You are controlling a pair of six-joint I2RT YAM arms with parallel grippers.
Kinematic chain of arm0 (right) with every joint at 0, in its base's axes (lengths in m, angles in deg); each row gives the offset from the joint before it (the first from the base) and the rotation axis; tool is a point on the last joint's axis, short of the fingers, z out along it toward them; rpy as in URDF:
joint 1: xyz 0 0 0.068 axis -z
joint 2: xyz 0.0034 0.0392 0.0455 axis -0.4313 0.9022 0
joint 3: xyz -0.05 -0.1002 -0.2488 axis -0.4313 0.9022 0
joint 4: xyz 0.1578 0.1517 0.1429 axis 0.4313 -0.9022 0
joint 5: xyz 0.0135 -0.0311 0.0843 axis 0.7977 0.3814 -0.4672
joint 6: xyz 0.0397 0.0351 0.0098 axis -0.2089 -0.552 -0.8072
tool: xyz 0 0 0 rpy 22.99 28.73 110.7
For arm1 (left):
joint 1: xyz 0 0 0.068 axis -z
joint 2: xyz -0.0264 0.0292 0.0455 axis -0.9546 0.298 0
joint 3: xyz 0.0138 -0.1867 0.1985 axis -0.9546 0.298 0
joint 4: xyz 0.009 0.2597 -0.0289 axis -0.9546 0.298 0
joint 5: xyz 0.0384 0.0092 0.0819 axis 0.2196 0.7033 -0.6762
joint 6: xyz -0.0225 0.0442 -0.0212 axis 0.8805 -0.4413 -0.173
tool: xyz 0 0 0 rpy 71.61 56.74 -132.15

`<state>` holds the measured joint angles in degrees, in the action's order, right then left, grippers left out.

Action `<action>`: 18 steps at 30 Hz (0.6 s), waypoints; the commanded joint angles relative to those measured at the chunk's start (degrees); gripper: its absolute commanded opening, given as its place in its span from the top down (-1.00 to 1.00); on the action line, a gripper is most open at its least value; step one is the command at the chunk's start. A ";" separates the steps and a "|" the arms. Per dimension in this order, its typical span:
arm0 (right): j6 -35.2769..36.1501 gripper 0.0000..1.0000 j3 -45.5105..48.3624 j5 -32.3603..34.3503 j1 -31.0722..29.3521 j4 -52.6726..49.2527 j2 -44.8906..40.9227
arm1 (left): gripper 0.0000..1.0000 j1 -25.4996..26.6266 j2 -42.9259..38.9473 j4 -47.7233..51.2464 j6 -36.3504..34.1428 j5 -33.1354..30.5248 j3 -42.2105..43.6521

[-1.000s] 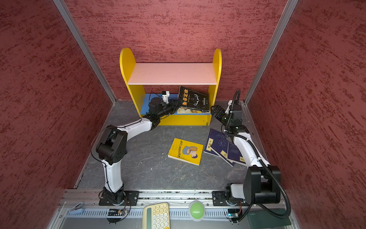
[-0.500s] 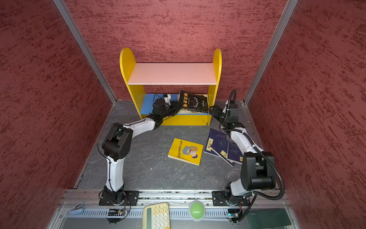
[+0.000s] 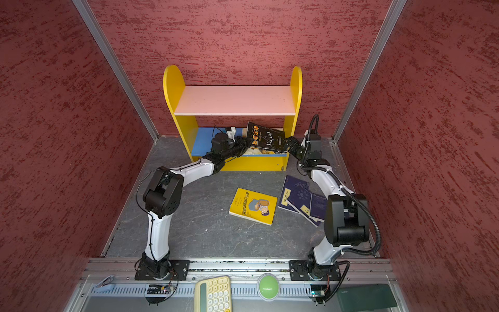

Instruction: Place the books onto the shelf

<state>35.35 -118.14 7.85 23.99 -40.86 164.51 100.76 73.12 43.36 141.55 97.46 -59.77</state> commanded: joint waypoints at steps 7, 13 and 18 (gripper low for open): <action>1.28 -0.98 -2.74 -0.21 -1.07 0.08 3.25 | 1.00 1.24 0.44 0.17 -0.13 -0.55 -3.37; 2.22 -0.98 -4.44 0.14 -1.86 -0.46 4.96 | 1.00 1.66 0.74 1.07 -0.09 -1.43 -3.84; 2.97 -0.98 -5.88 0.67 -2.35 -1.19 6.82 | 1.00 2.18 1.35 1.49 0.08 -1.28 -4.11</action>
<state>36.95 -121.97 7.74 22.09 -41.58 170.13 101.37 73.32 46.92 141.76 95.53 -61.56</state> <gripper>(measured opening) 0.990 0.168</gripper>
